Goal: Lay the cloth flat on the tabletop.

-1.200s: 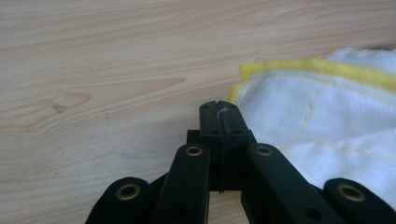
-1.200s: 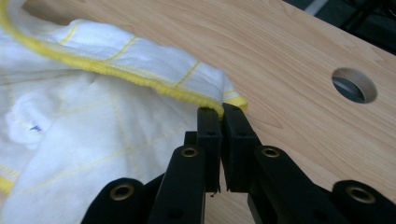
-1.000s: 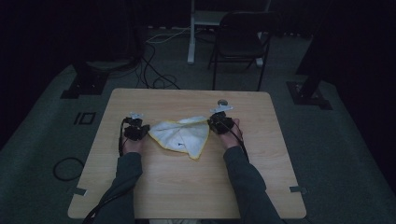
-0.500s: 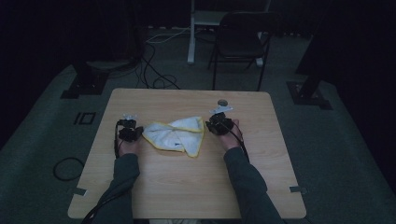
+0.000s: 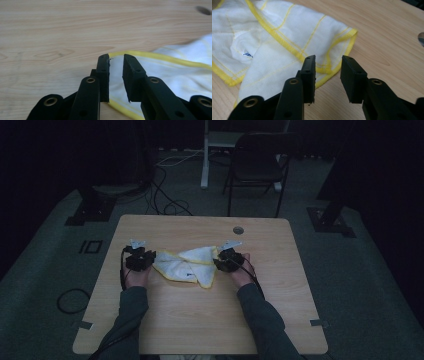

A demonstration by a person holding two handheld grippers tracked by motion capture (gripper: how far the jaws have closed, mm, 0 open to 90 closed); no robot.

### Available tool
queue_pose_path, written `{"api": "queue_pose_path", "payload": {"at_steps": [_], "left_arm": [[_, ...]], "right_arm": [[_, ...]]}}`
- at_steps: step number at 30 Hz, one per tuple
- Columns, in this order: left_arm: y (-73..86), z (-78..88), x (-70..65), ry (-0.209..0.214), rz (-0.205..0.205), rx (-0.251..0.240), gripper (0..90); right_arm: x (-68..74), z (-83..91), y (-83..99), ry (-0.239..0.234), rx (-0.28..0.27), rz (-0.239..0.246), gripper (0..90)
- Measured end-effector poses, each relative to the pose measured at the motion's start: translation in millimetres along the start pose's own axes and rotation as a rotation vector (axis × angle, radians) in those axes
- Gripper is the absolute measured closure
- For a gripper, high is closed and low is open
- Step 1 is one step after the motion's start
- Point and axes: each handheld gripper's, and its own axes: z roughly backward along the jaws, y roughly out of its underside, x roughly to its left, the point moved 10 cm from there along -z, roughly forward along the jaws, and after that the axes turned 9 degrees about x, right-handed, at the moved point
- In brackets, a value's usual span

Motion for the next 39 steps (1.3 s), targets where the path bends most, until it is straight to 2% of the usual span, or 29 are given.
{"api": "queue_pose_path", "payload": {"at_steps": [1, 4, 5, 6, 7, 8, 10, 11, 12, 15, 17, 19, 26, 27, 28, 29, 30, 34, 36, 39], "left_arm": [[0.9, 5.3, -13.7, 0.018, -0.03, -0.014, 75.6], [1.6, 7.0, -19.4, 0.025, -0.041, -0.018, 74.8], [5.5, 11.7, -37.0, 0.054, -0.073, -0.027, 74.6], [8.4, 12.6, -46.2, 0.073, -0.09, -0.022, 74.6], [15.3, 13.3, -65.3, 0.109, -0.126, -0.017, 74.3], [19.4, 12.7, -74.7, 0.128, -0.147, -0.008, 74.0], [19.4, 12.7, -74.7, 0.128, -0.147, -0.008, 73.8], [28.8, 10.1, -95.7, 0.171, -0.185, 0.014, 73.8], [33.0, 8.3, -104.8, 0.188, -0.202, 0.023, 72.9], [44.1, 1.6, -126.2, 0.221, -0.245, 0.045, 69.9], [51.6, -3.8, -135.2, 0.227, -0.268, 0.066, 69.0], [62.3, -12.6, -141.6, 0.225, -0.289, 0.102, 68.8], [74.0, -21.5, -143.9, 0.213, -0.315, 0.136, 71.1], [74.5, -21.2, -143.2, 0.212, -0.318, 0.137, 71.5], [74.5, -21.2, -143.2, 0.212, -0.318, 0.137, 72.6], [74.8, -20.9, -142.5, 0.204, -0.326, 0.137, 74.2], [74.8, -20.9, -142.5, 0.204, -0.326, 0.137, 76.1], [76.9, -18.6, -139.6, 0.212, -0.343, 0.146, 80.7], [80.9, -13.2, -132.1, 0.218, -0.36, 0.163, 83.7], [83.3, -10.2, -127.3, 0.221, -0.365, 0.165, 84.5]], "right_arm": [[0.7, -1.7, 0.4, -0.001, 0.003, 0.003, 63.4], [1.5, -3.0, 1.1, -0.002, 0.008, 0.006, 63.0], [3.2, -6.9, 1.8, -0.003, 0.014, 0.017, 62.3], [3.2, -6.9, 1.8, -0.003, 0.014, 0.017, 62.3], [3.2, -9.5, 1.6, -0.002, 0.016, 0.015, 62.1], [2.9, -10.8, 1.6, -0.002, 0.018, 0.016, 61.8], [2.9, -12.5, 1.6, -0.003, 0.02, 0.02, 61.8], [2.9, -12.5, 1.6, -0.003, 0.02, 0.02, 61.7], [2.3, -16.2, 2.0, 0.005, 0.029, 0.034, 61.7], [1.4, -20.5, 2.3, 0.008, 0.038, 0.036, 61.7], [1.6, -23.1, 2.7, 0.002, 0.043, 0.031, 61.5], [2.4, -27.1, 2.2, -0.008, 0.041, 0.023, 60.8], [8.1, -38.4, -0.6, -0.049, 0.058, 0.022, 59.0], [9.0, -42.2, -1.0, -0.054, 0.073, 0.029, 67.2], [9.0, -42.2, -1.0, -0.054, 0.073, 0.029, 67.2], [7.9, -42.5, -2.9, -0.053, 0.077, 0.022, 80.8], [7.1, -40.7, -4.8, -0.044, 0.07, 0.022, 84.2], [5.8, -36.0, -8.5, -0.037, 0.053, 0.026, 85.8], [1.6, -27.0, -13.1, -0.021, 0.029, 0.026, 86.7], [-1.7, -23.5, -15.2, -0.018, 0.013, 0.019, 86.8]]}}
